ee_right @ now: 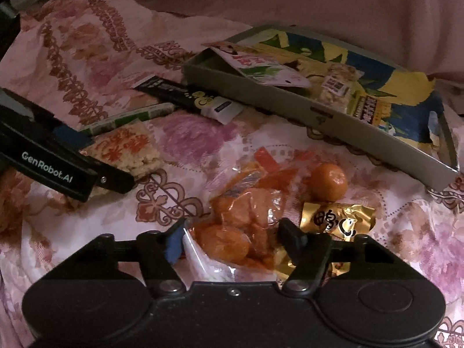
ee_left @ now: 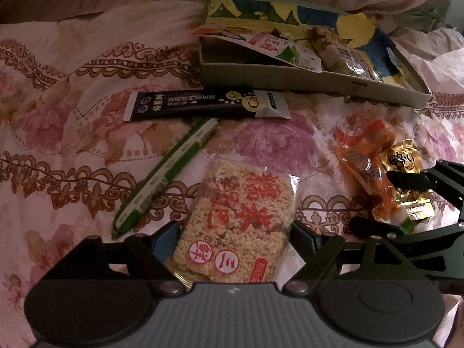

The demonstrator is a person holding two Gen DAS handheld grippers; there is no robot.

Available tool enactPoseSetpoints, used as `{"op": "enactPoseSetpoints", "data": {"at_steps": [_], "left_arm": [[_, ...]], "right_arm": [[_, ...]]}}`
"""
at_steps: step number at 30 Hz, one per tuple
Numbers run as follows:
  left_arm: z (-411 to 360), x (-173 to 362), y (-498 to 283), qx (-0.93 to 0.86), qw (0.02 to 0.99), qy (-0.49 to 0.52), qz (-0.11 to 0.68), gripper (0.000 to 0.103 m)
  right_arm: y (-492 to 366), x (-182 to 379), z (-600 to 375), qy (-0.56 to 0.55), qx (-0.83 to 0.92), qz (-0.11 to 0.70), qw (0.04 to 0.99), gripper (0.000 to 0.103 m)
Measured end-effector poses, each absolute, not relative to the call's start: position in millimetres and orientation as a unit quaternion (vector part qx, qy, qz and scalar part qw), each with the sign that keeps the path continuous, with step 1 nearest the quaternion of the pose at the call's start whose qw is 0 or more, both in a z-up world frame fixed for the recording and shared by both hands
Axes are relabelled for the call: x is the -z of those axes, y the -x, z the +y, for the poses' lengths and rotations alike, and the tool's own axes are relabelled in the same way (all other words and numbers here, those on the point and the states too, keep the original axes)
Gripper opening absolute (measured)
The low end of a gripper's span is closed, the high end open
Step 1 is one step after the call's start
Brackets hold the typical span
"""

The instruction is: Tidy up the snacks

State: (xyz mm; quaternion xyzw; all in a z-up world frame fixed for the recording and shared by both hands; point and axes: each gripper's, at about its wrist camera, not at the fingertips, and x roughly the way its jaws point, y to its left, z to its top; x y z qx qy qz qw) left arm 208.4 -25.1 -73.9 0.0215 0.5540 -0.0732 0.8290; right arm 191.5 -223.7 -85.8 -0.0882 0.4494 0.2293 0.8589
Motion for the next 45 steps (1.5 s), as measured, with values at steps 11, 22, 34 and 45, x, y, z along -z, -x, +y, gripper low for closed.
{"op": "enactPoseSetpoints", "data": {"at_steps": [11,22,34,45], "left_arm": [[-25.0,68.1,-204.3,0.090,0.838,0.006,0.539,0.085],[-19.7,56.8,-202.5,0.100,0.855,0.040,0.508,0.085],[-13.5,47.7,-203.1,0.096,0.866,0.070,0.485,0.085],[-12.6,45.1,-201.6,0.097,0.872,0.077,0.474,0.085]], "right_arm": [[-179.3,76.0,-215.2,0.119,-0.231,0.423,0.868,0.052],[-168.2,69.0,-207.5,0.153,-0.226,0.390,0.880,0.051],[-166.9,69.5,-204.2,0.184,-0.215,0.384,0.879,0.046],[-152.2,72.3,-190.3,0.276,-0.202,0.345,0.874,0.024]]}}
